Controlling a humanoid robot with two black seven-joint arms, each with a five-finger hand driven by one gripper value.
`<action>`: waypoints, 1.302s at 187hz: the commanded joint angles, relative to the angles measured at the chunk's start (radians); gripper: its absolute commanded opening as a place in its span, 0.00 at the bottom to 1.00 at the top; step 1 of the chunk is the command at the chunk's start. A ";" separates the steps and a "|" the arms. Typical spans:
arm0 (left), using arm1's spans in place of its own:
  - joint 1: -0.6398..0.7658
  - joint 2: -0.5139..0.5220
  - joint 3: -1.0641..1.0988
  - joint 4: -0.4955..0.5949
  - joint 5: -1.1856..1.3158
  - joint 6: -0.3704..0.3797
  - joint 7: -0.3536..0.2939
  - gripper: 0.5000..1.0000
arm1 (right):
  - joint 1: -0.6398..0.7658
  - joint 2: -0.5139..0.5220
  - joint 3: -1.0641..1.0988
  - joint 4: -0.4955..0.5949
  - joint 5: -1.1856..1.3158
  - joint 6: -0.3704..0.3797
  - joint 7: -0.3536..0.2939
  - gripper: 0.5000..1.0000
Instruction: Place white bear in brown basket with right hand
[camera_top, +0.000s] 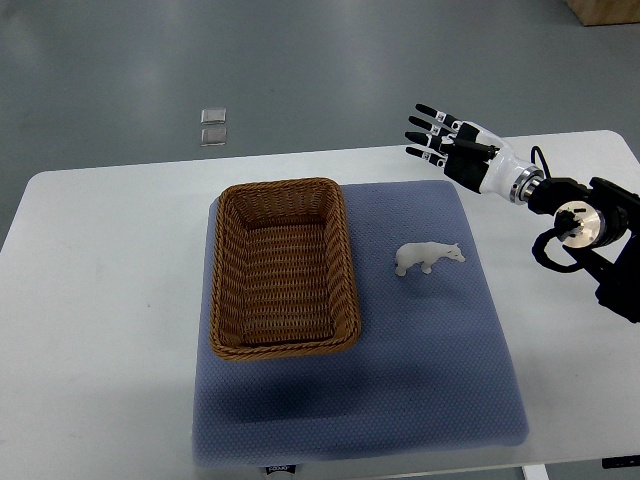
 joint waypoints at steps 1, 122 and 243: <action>0.000 0.000 0.000 0.000 0.000 0.000 0.000 1.00 | 0.002 0.000 0.000 -0.002 0.000 -0.001 0.001 0.95; -0.002 0.000 0.001 -0.003 0.000 0.000 0.000 1.00 | 0.013 -0.015 -0.006 0.008 -0.390 0.008 0.131 0.94; -0.008 0.000 0.001 -0.003 0.000 0.000 -0.001 1.00 | 0.088 -0.147 -0.058 0.130 -1.138 0.203 0.251 0.94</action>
